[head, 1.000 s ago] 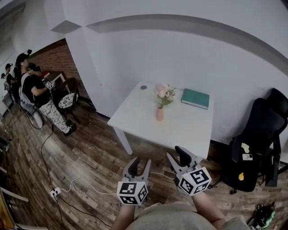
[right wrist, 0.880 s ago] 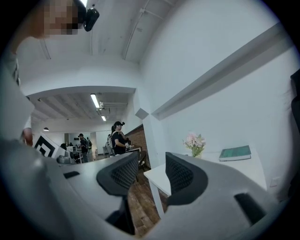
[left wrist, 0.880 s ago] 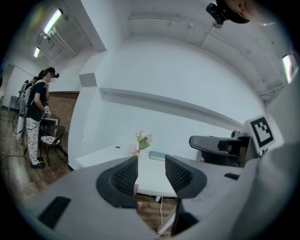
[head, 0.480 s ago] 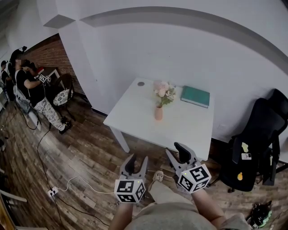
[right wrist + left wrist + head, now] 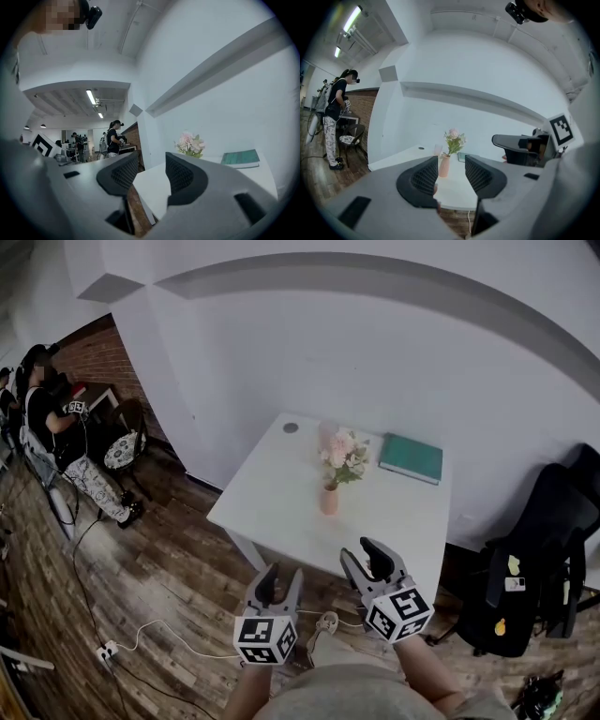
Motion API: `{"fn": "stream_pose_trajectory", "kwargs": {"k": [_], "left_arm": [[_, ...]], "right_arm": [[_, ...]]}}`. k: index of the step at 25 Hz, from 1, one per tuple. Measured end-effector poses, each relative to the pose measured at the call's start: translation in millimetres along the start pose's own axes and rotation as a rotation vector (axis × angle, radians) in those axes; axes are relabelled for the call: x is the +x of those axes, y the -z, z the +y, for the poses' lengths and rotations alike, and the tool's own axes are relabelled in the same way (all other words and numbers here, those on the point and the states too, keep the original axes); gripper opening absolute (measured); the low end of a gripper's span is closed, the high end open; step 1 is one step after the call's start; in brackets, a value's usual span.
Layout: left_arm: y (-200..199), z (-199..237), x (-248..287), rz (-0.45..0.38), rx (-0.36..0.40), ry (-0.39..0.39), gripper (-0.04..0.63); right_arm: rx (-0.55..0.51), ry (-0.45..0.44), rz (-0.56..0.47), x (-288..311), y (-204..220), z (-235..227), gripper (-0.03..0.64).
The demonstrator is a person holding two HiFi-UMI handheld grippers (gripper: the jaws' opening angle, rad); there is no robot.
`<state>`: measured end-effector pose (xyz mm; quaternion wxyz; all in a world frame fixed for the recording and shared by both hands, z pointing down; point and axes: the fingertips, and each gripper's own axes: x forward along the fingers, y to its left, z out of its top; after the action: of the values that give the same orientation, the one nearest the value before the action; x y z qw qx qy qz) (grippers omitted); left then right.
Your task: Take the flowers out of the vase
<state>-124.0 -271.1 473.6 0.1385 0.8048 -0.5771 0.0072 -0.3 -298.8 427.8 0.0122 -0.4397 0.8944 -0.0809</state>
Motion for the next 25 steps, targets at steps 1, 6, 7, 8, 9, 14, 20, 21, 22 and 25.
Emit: {"fn": "stream_pose_trajectory", "kwargs": {"k": [1,6,7,8,9,14,20,21,22,25], "left_arm": [[-2,4,8,0.001,0.000,-0.001,0.169],[-9,21,50,0.013,-0.008,-0.006,0.167],[-9,24,58,0.018,-0.011,-0.005,0.166],[-8,27,65,0.024,-0.013,-0.003,0.166],[-7,30,72,0.030,-0.017,-0.003,0.166],[-6,39,104,0.049,-0.024,0.010,0.166],[0,48,131,0.055,-0.029,0.023,0.166],[2,49,135,0.058,-0.031,0.026,0.166],[4,51,139,0.062,-0.034,0.029,0.166],[11,55,153,0.079,-0.043,0.034,0.166]], "right_arm": [[-0.003,0.001,0.004,8,0,-6,0.173],[-0.012,0.005,0.027,45,1,-32,0.173],[-0.012,0.007,0.030,52,1,-36,0.172],[-0.012,0.009,0.031,58,2,-40,0.173],[-0.011,0.011,0.031,65,3,-44,0.173],[-0.007,0.028,0.040,93,10,-67,0.172],[0.005,0.055,0.066,114,30,-91,0.170],[0.007,0.060,0.070,118,34,-94,0.170],[0.010,0.063,0.075,122,37,-97,0.170],[0.014,0.071,0.091,135,48,-107,0.170]]}}
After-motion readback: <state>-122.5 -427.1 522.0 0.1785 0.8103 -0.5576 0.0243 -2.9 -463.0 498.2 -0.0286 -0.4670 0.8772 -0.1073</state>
